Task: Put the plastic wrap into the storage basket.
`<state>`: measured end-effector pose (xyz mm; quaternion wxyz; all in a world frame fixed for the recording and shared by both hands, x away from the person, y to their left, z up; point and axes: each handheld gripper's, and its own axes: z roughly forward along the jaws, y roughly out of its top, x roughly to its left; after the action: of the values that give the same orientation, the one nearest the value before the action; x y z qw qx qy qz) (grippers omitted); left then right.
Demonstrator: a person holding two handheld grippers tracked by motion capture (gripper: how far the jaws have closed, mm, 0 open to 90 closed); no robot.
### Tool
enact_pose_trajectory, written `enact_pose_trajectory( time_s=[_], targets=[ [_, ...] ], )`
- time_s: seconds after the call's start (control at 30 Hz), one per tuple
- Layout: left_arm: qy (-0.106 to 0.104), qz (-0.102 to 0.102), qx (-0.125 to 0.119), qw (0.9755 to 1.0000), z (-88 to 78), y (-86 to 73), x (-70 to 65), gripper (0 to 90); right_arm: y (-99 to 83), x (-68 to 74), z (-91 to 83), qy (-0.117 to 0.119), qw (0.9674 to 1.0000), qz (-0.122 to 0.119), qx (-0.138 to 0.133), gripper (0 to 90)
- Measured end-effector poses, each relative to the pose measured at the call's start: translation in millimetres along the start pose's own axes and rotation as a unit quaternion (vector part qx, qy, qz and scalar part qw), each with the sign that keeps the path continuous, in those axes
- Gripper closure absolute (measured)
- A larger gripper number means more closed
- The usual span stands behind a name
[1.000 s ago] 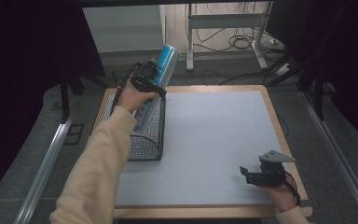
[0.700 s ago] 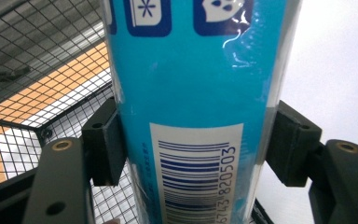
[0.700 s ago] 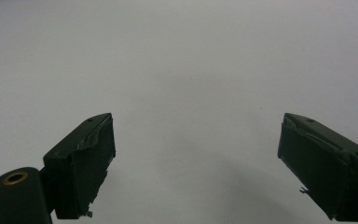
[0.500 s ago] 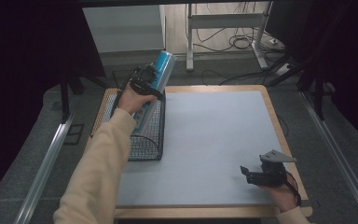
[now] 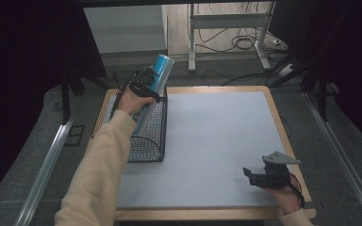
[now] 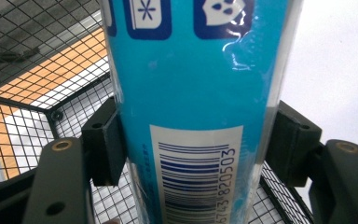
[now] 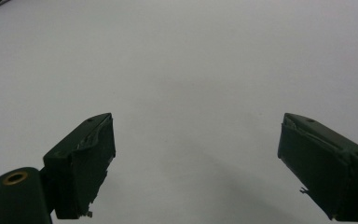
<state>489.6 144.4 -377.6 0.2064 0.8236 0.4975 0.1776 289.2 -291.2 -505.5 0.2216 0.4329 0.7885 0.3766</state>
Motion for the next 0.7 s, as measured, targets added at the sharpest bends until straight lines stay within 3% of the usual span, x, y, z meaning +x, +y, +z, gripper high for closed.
enact_pose_trajectory(
  time_s=[0.17, 0.7],
  targets=[
    [0.002, -0.003, 0.002, 1.0, 4.8, 1.5, 1.5, 32.2, 0.4, 0.4, -0.1, -0.002, 1.0, -0.002, 0.0, 11.1],
    [0.016, -0.004, 0.039, 0.9991, 36.6, 2.3, 11.0, 32.2, -0.4, -1.0, -1.9, -0.011, 0.9999, 0.0, -0.001, 11.2]
  ],
)
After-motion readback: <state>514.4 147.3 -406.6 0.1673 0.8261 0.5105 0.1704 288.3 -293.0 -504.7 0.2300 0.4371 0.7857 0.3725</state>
